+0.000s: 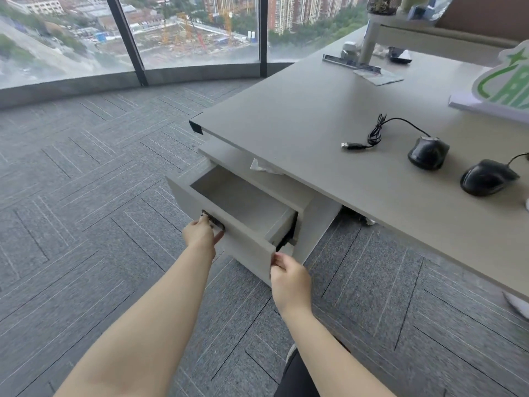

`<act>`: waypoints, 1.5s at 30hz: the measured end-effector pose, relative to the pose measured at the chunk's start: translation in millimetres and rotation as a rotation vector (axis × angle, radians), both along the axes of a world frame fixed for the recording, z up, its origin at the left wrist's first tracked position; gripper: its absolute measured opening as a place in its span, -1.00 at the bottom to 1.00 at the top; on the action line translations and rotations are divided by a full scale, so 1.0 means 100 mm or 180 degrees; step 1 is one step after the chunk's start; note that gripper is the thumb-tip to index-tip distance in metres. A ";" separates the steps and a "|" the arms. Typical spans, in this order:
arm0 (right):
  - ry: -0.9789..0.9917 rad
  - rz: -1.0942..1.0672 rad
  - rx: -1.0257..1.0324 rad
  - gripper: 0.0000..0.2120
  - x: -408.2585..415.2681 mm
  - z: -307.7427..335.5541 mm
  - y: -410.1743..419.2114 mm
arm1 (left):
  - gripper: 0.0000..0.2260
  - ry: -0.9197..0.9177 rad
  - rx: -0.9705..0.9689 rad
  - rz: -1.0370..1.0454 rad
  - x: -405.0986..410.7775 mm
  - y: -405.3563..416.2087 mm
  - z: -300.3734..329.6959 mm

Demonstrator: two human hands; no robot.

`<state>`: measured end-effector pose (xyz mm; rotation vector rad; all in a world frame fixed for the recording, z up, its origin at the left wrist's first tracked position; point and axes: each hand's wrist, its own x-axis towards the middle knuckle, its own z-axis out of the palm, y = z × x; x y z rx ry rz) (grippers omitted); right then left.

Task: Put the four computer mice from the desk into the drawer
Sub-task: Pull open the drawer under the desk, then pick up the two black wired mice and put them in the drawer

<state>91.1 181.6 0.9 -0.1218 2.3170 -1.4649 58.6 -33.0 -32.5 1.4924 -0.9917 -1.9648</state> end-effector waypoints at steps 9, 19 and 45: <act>-0.0191 0.0671 0.0001 -0.64 0.81 -0.14 -0.06 | -0.89 0.0009 -0.0116 0.0133 1.25 -0.21 -0.04; -0.0453 0.1251 0.0152 -0.65 1.27 -0.11 -0.14 | -0.76 -0.0048 -0.0207 0.0267 1.98 -0.32 -0.10; 0.1566 -0.1285 0.1454 -0.50 -1.59 1.50 2.18 | -0.64 0.0275 -0.3776 -0.3252 -0.94 2.47 1.82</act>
